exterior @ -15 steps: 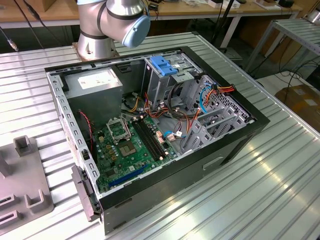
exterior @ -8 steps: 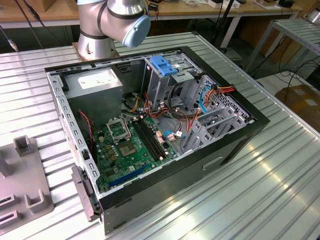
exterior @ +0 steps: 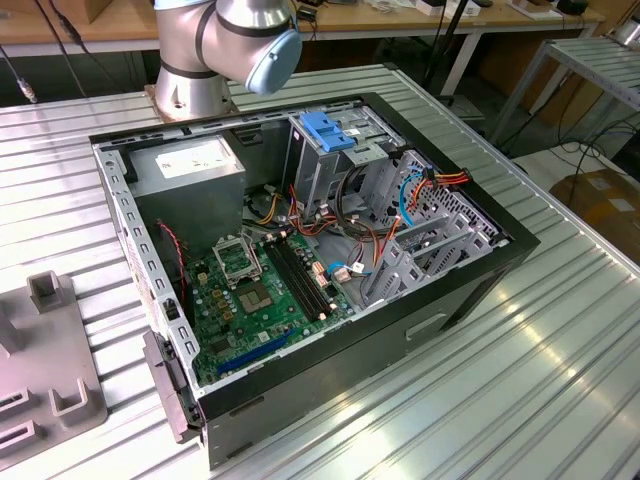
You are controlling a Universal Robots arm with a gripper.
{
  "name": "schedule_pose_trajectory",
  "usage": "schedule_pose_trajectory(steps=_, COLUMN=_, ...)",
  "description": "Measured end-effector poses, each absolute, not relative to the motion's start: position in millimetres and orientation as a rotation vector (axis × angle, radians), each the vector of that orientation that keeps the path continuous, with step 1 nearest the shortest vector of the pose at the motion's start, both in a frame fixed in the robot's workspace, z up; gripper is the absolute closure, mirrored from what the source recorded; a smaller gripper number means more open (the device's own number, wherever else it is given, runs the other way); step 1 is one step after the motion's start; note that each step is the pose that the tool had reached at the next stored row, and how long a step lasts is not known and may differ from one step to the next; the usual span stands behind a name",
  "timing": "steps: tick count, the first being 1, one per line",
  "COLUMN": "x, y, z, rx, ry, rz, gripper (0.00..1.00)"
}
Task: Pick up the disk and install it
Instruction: 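Pick up the disk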
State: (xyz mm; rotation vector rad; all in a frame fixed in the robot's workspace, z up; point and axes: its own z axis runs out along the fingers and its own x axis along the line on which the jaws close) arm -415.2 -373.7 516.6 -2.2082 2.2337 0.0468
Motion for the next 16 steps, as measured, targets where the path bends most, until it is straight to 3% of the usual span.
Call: schedule_pose_trajectory(steps=16, x=-360.8, y=-373.8, z=516.6, rx=-2.211, ry=2.237, rz=0.054, gripper=0.63)
